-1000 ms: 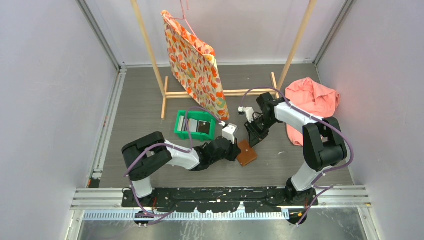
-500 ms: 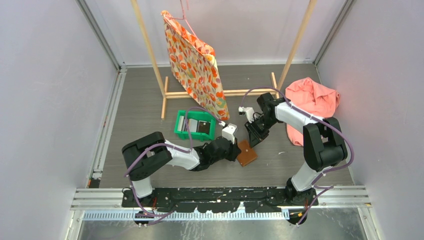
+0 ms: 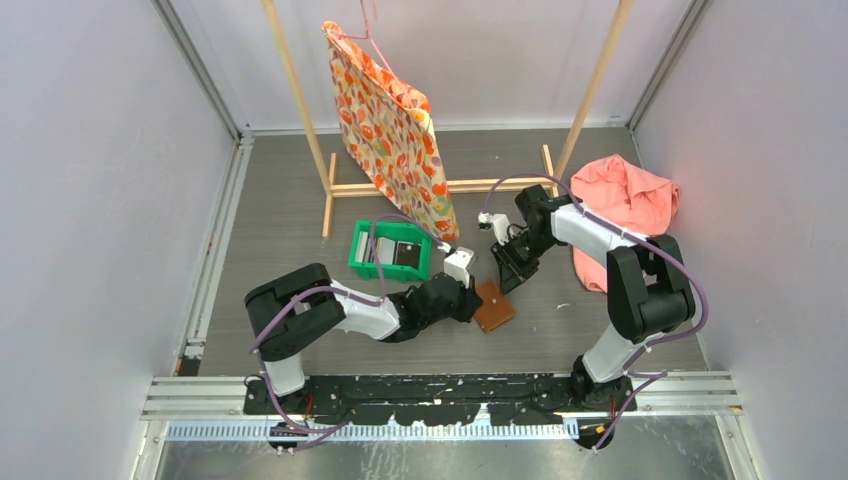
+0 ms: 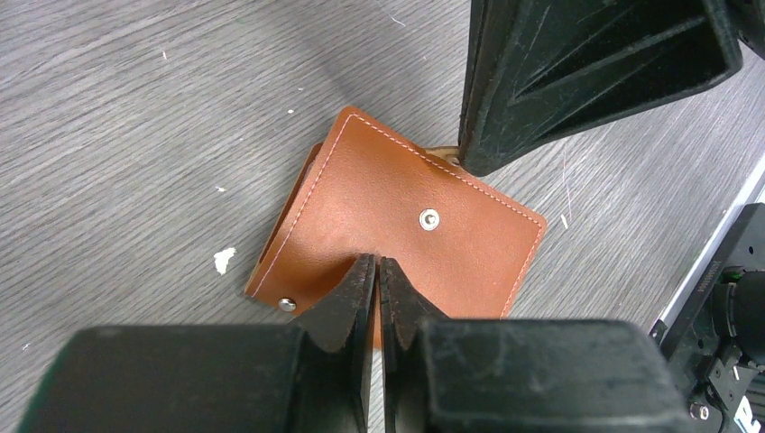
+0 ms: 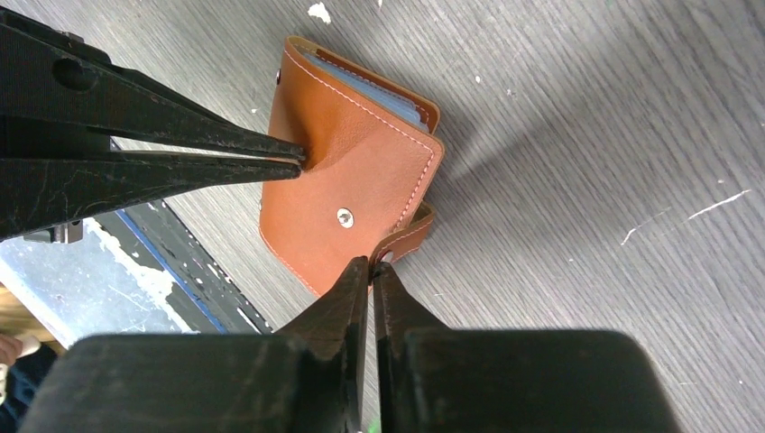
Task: Put the credit cards into the card holder
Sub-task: Close the card holder at the center of the board.
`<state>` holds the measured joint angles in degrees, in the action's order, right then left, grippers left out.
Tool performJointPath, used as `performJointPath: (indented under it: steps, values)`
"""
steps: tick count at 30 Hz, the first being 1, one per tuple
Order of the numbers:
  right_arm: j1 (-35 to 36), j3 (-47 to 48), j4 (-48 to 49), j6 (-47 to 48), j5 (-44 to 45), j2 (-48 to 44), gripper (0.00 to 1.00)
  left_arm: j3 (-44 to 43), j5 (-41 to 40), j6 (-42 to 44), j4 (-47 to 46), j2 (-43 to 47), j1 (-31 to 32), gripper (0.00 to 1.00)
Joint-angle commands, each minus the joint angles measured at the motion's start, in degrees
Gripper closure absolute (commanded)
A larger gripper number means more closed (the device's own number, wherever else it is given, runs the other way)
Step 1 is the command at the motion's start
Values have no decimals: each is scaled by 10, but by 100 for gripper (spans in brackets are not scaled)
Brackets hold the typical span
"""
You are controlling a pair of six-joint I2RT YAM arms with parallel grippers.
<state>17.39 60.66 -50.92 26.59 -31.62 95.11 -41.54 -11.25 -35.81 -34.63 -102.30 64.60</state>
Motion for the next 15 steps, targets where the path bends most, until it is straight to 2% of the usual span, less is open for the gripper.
performJointPath:
  steps: [1, 4, 11, 15]
  values:
    - [-3, 16, -12, -4, -10, -14, 93, 0, -10, -2, 13, -14, -2, 93]
    - [-3, 12, -14, -4, -12, -20, 99, 1, -11, -12, 13, -13, -1, 94]
    - [-3, 8, -20, -9, -72, -21, 99, 3, -14, -45, 4, -15, -1, 99]
    - [3, 9, -20, -15, -66, -6, 99, 7, -21, -57, -3, -15, -1, 100]
